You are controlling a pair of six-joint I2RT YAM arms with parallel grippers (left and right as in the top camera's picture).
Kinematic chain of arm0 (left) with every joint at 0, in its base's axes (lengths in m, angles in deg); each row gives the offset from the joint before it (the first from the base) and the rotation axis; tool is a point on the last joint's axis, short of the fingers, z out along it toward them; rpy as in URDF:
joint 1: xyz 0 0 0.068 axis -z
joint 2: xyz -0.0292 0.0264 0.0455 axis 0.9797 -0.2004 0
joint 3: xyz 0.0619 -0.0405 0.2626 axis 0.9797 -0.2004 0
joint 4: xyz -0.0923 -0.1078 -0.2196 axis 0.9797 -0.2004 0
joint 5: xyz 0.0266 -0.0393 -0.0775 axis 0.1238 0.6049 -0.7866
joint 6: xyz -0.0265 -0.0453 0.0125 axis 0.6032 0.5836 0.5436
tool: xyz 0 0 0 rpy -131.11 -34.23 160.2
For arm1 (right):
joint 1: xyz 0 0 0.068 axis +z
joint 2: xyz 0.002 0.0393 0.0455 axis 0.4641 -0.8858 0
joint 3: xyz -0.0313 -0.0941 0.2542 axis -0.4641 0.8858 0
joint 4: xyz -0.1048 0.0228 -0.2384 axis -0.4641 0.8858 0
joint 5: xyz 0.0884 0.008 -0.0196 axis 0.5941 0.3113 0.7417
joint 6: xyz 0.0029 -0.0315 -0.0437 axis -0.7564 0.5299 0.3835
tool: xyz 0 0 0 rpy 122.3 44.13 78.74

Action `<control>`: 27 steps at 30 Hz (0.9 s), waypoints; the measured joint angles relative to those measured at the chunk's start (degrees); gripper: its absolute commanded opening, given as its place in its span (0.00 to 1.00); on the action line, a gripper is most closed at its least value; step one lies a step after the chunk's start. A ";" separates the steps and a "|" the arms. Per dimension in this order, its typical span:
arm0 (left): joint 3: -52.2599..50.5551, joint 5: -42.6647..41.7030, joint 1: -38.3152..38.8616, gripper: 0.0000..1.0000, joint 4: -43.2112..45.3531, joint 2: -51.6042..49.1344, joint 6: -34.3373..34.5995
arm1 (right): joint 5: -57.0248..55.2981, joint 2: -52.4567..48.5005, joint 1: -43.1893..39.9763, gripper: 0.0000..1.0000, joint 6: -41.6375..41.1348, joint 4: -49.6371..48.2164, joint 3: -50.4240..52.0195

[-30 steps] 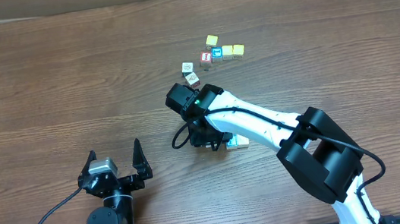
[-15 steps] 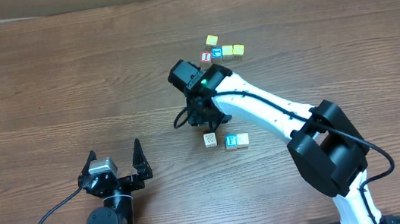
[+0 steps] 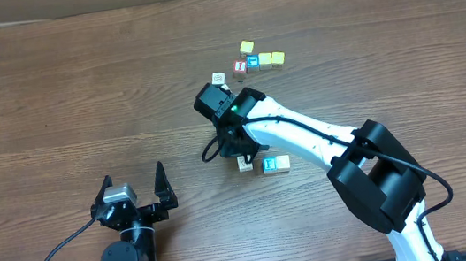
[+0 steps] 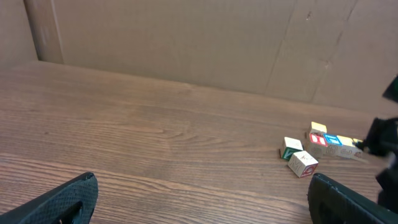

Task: Flip 5 blocks

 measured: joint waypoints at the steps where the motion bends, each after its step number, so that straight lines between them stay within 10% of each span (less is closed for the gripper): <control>1: 0.00 0.00 0.00 1.00 0.02 0.00 0.00 | -0.04 0.00 0.00 0.09 0.02 0.37 0.15; 27: 0.00 0.00 0.00 1.00 0.02 0.00 0.00 | 0.00 0.00 -0.92 0.08 0.02 4.15 -4.85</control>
